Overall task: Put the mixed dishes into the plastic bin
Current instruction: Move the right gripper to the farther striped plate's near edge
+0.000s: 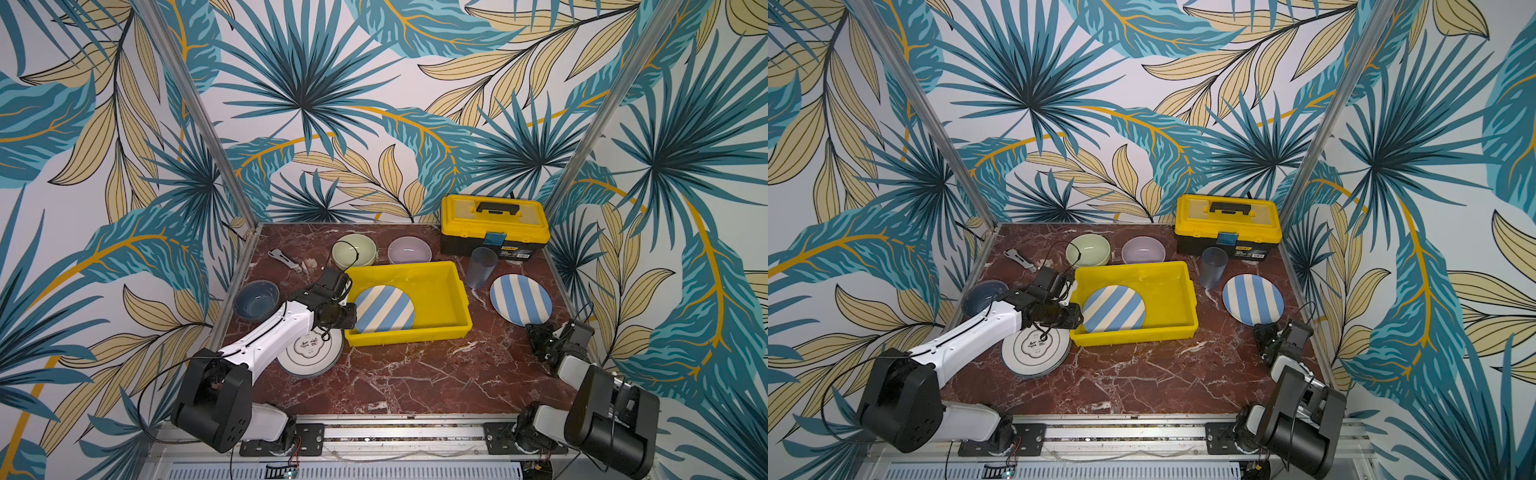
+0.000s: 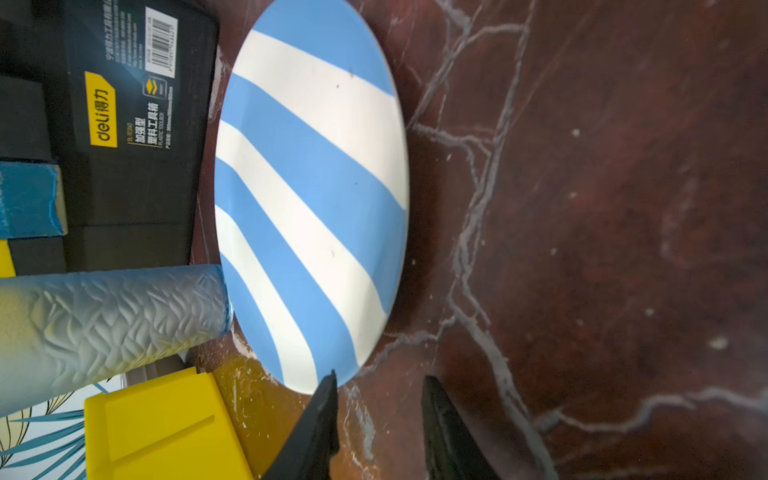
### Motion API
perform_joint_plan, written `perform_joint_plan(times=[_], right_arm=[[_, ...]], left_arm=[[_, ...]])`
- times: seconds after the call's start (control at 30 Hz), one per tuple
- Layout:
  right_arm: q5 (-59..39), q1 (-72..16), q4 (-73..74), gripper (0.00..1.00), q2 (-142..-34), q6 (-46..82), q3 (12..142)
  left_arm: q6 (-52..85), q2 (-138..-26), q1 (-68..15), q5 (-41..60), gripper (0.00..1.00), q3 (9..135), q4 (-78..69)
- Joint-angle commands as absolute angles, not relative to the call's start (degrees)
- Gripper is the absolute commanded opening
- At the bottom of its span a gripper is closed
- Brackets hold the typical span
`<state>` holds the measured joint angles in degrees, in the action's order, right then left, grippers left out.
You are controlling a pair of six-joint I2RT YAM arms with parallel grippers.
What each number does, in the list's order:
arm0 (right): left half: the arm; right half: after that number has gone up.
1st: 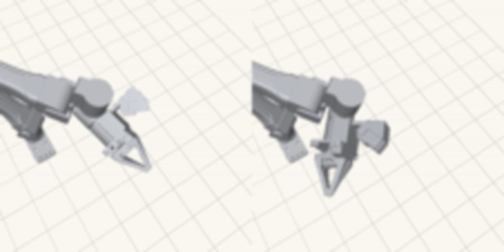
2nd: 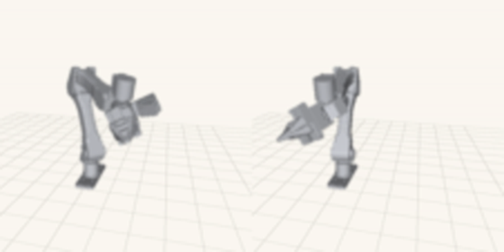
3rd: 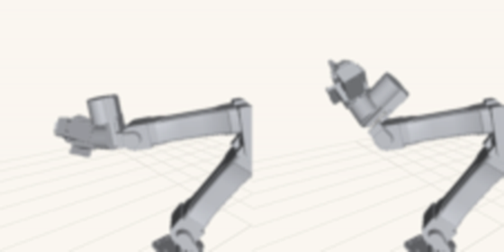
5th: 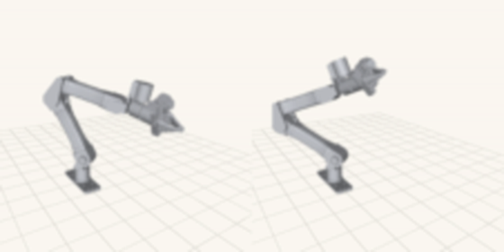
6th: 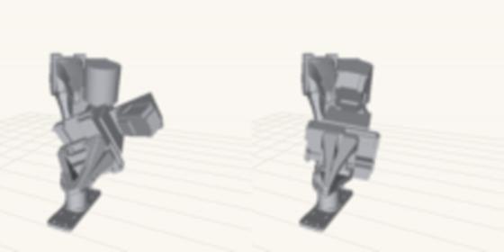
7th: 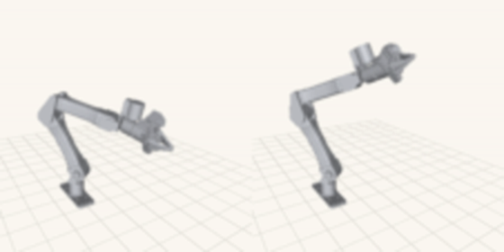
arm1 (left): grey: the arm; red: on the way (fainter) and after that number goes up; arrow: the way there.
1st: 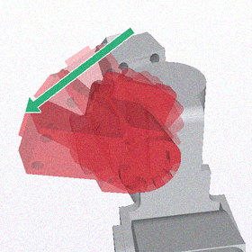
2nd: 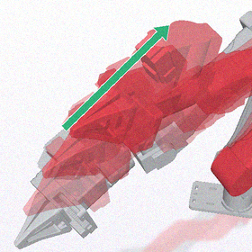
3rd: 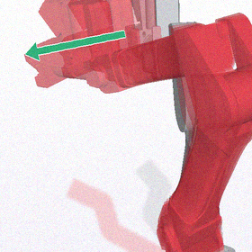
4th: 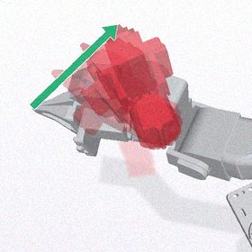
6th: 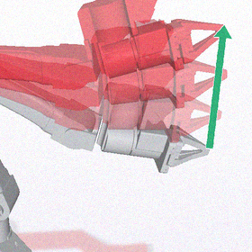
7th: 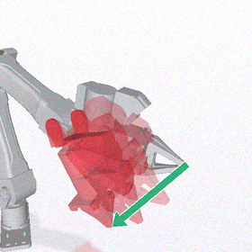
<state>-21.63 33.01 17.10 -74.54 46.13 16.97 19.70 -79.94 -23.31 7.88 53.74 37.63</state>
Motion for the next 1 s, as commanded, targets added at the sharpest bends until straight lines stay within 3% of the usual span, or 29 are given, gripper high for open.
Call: perform_joint_plan(times=[0.0, 0.43, 0.6, 0.97], right_arm=[[-23.8, 33.7, 25.2, 0.36, -78.5, 47.7, 15.9], [-29.5, 34.9, 45.9, 0.29, -94.3, 54.6, 15.2], [-29.5, 34.9, 44.1, 0.27, -93.9, 54.1, 15.9], [-26.9, 34.9, 31.5, 0.13, -87.9, 49.7, 19.3]], left_arm=[[19.0, -79.2, -23.5, 8.3, 0.41, 53.3, 35.2], [19.4, -78.9, -23.5, 8.0, 0.41, 53.3, 35.5], [19.7, -78.9, -23.4, 8.1, 0.41, 53.3, 35.5], [19.8, -78.5, -23.4, 8.0, 0.41, 52.9, 35.5]])
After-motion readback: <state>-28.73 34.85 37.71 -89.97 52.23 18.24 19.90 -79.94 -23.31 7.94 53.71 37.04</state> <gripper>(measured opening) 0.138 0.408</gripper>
